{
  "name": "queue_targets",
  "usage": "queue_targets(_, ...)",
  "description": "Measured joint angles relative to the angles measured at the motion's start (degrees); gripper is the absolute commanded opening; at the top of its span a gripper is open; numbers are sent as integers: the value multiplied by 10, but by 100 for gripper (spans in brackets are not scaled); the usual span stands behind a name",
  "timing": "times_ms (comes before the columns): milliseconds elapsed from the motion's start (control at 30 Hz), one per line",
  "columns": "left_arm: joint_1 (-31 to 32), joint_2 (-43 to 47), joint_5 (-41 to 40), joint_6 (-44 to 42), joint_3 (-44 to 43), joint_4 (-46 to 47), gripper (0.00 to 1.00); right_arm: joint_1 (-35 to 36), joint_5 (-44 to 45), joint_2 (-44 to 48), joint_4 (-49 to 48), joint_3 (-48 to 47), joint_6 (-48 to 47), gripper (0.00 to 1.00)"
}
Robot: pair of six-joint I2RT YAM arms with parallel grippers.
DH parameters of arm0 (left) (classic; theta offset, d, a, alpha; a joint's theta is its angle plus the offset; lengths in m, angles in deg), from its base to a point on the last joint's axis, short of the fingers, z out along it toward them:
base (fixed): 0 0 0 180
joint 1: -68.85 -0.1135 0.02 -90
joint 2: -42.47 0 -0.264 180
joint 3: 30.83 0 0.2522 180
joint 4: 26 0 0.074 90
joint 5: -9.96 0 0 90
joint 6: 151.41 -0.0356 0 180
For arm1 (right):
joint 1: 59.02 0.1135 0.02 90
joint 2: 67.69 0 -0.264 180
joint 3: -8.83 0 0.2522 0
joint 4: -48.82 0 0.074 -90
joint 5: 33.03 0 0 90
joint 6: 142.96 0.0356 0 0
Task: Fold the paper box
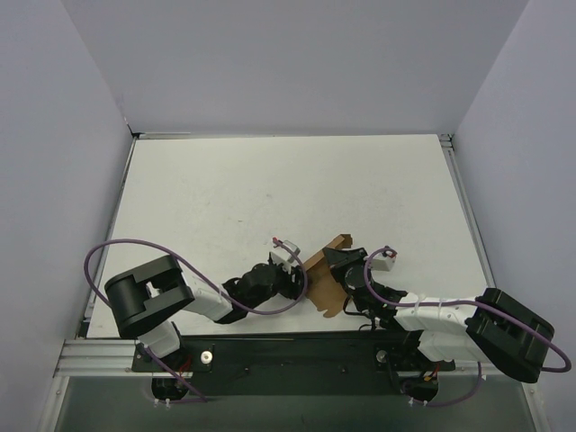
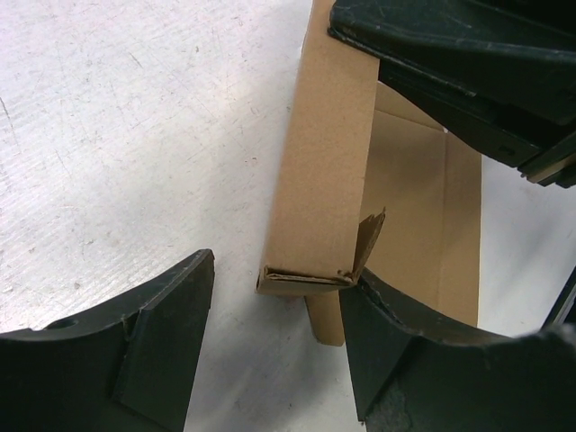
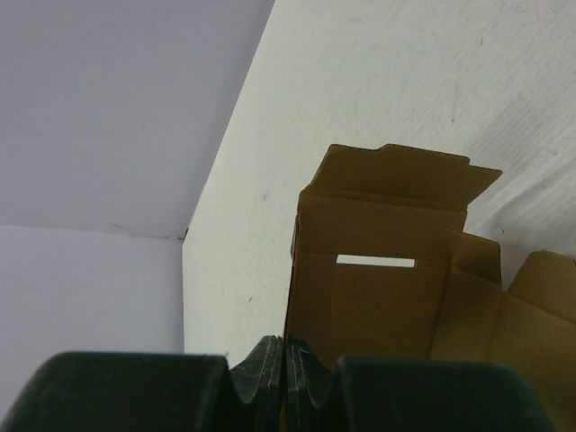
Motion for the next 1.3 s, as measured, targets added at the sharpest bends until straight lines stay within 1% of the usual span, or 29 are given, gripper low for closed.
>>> queue_targets(133,1,-4,-6,-1,-5,-1,65,0,0,1,2,0,1,0)
queue_targets(267,5,-7,-26,1,-16,-12,56,0,2,3,5,0,3,0)
queue_targets(367,11,-7,-50,5,-27,-29,52,2,8,5,13,-3,9,0)
queue_targets(400,13,-7,-58,6,-31,-37,49,4,9,6,16,-5,11,0)
queue_targets(667,20,-12,-120,18,-48,-67,42,12,15,12,51,-14,27,0)
queue_targets(733,23,-16,-133,17,-52,-71,37,14,17,16,60,-15,31,0)
queue_targets(867,28,-21,-152,17,-59,-77,33,17,21,19,71,-16,39,0)
queue_targets(933,33,-24,-167,17,-65,-86,28,19,26,22,81,-18,44,0)
queue_targets(967,37,-25,-176,16,-69,-90,22,19,28,24,89,-20,46,0)
queue_targets(1033,44,-28,-194,16,-78,-103,16,20,31,30,105,-23,49,0)
queue_targets(1067,47,-30,-202,16,-82,-110,10,22,35,33,113,-24,50,0)
queue_targets(1167,52,-34,-218,16,-94,-125,4,26,40,45,144,-32,49,0)
queue_targets(1200,52,-35,-221,17,-97,-131,1,27,42,52,157,-35,45,2)
queue_targets(1233,52,-35,-221,17,-99,-134,0,29,43,58,168,-38,40,9)
queue_targets(1300,52,-35,-220,18,-102,-142,0,31,43,71,187,-41,33,20)
